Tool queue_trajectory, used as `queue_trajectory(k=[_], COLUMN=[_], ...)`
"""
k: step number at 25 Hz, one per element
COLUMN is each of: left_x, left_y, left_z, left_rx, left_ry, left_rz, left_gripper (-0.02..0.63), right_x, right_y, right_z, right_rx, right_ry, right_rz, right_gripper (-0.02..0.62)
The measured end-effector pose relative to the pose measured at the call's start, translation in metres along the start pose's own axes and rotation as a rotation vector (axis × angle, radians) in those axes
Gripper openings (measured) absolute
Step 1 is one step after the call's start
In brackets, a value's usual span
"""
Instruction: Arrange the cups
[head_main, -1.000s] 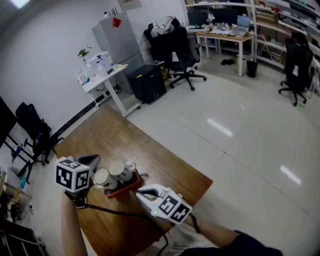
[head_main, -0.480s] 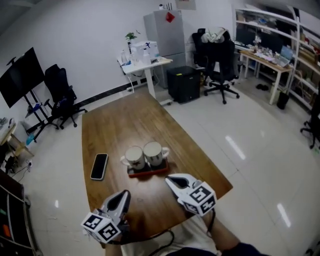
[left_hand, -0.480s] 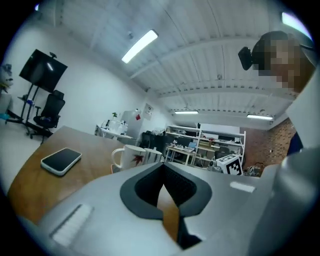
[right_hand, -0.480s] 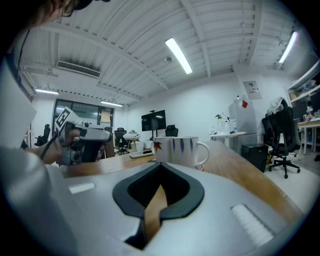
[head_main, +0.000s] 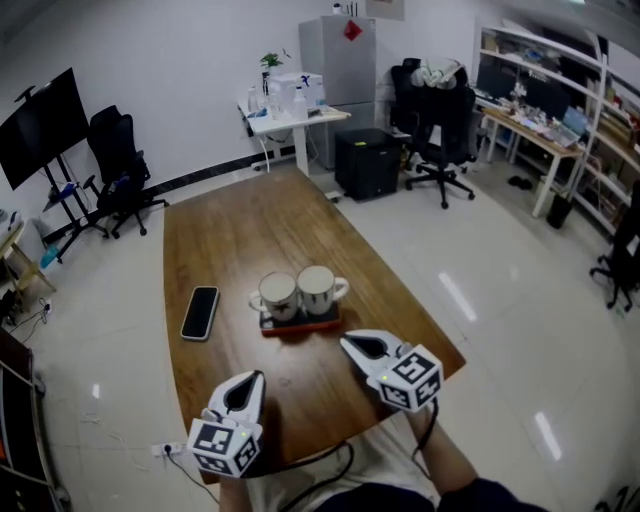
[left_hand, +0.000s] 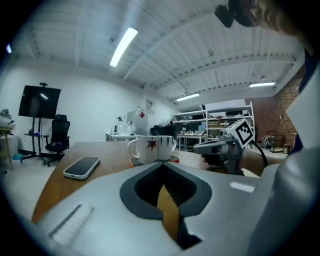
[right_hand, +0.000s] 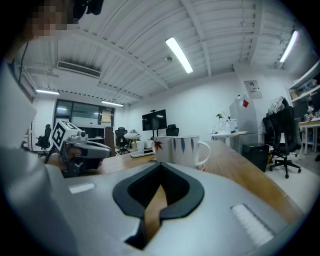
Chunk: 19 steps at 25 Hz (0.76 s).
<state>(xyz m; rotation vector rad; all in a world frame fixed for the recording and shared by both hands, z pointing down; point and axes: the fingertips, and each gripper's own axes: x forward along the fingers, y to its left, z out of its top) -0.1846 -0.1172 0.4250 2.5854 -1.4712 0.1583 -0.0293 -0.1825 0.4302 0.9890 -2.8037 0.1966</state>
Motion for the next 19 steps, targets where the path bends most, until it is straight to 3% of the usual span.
queue_trajectory(k=[5, 19], left_x=[0.004, 0.002], left_y=[-0.002, 0.012], left_z=[0.000, 0.004], left_rx=[0.021, 0.001], left_ry=[0.007, 0.003], left_rz=[-0.014, 0.085], left_gripper=[0.003, 0.003], right_x=[0.006, 0.009], right_y=[-0.001, 0.013], right_z=[-0.005, 0.007], right_rx=[-0.019, -0.018], right_ry=[0.012, 0.008], right_rz=[0.033, 0.085], right_gripper=[0.000, 0.000])
